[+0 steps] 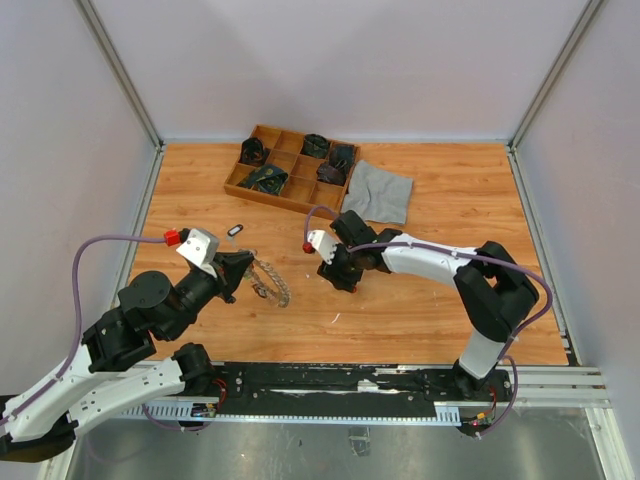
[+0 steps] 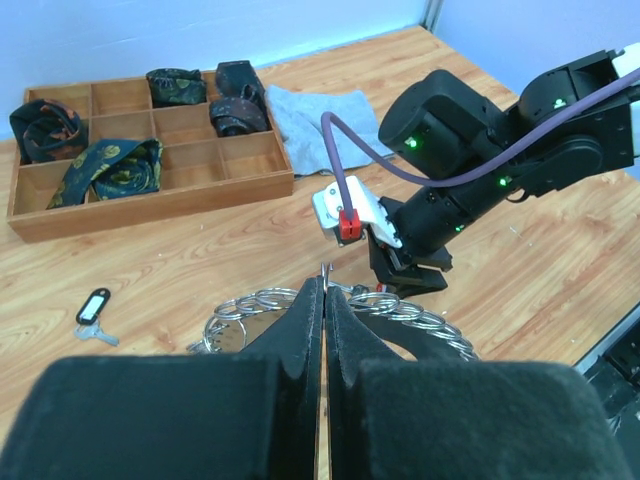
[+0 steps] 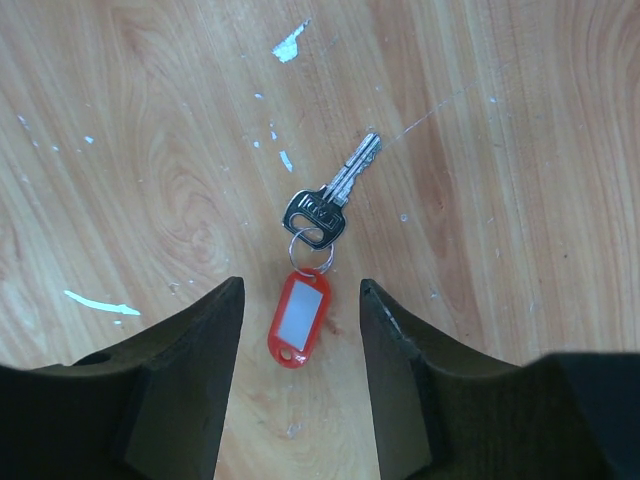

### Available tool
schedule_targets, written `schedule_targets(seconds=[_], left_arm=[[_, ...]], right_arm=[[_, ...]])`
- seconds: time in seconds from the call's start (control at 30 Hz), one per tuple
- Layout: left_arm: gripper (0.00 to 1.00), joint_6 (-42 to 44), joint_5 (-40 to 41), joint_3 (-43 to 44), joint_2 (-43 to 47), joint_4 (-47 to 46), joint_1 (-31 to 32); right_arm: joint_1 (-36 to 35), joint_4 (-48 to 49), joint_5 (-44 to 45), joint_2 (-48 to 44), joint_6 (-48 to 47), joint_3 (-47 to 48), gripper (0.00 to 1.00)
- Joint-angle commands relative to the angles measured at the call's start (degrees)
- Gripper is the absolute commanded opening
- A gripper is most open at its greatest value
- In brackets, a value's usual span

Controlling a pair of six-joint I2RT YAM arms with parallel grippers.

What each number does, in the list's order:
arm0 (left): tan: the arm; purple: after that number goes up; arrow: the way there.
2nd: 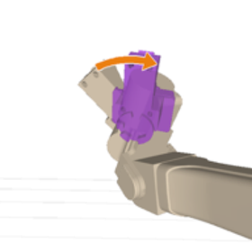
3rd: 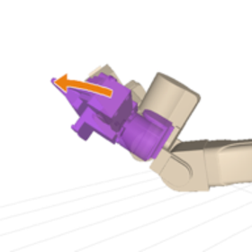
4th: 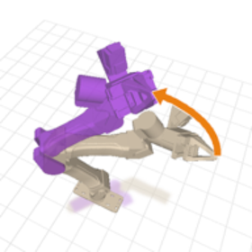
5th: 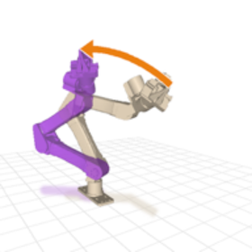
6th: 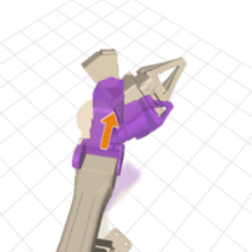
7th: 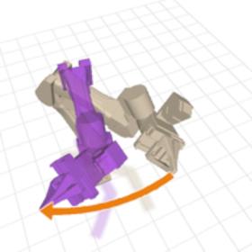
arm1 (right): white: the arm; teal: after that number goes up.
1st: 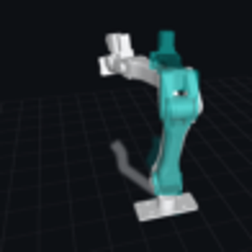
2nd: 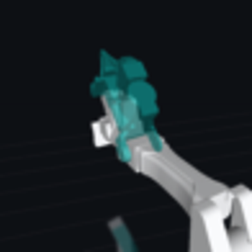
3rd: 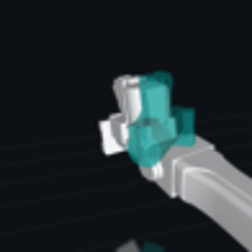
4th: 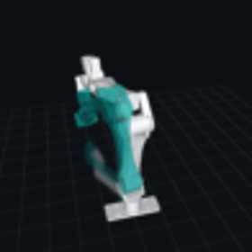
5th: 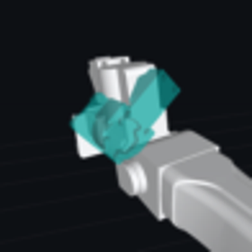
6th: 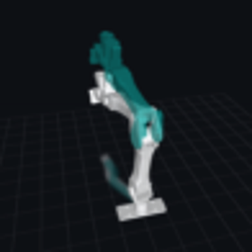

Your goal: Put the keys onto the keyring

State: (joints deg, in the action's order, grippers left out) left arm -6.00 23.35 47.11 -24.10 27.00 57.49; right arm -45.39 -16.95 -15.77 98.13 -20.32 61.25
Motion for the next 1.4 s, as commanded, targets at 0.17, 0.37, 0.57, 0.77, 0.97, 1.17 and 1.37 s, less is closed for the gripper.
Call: schedule_targets(seconds=[0.17,0.37,0.57,0.77,0.97,1.17,1.37], left_arm=[[0.01,0.5,1.2,0.6,0.3,-3.7,0.1],[0.01,0.5,1.5,0.7,0.3,-3.6,0.0],[0.01,0.6,1.4,0.8,-0.1,-3.8,0.0],[0.00,0.6,1.2,0.6,-0.1,-3.9,0.1],[0.00,0.6,0.8,0.6,-0.1,-4.1,0.0],[0.01,0.4,0.6,0.5,-0.2,-4.3,0.0],[0.00,0.4,0.6,0.2,-0.4,-4.7,0.0]], right_arm=[[-0.2,0.9,1.4,3.7,-6.2,1.4,0.51],[-0.3,0.8,1.9,5.8,-6.3,2.3,0.49],[-0.1,0.4,2.8,7.2,-6.2,2.9,0.42],[-0.1,-0.8,3.0,6.3,-5.8,2.1,0.26],[0.3,0.2,0.1,3.6,-3.8,0.5,0.13],[2.0,3.7,-4.8,0.0,-0.3,-1.2,0.01],[5.9,8.4,-10.6,-4.0,5.0,-4.4,0.01]])
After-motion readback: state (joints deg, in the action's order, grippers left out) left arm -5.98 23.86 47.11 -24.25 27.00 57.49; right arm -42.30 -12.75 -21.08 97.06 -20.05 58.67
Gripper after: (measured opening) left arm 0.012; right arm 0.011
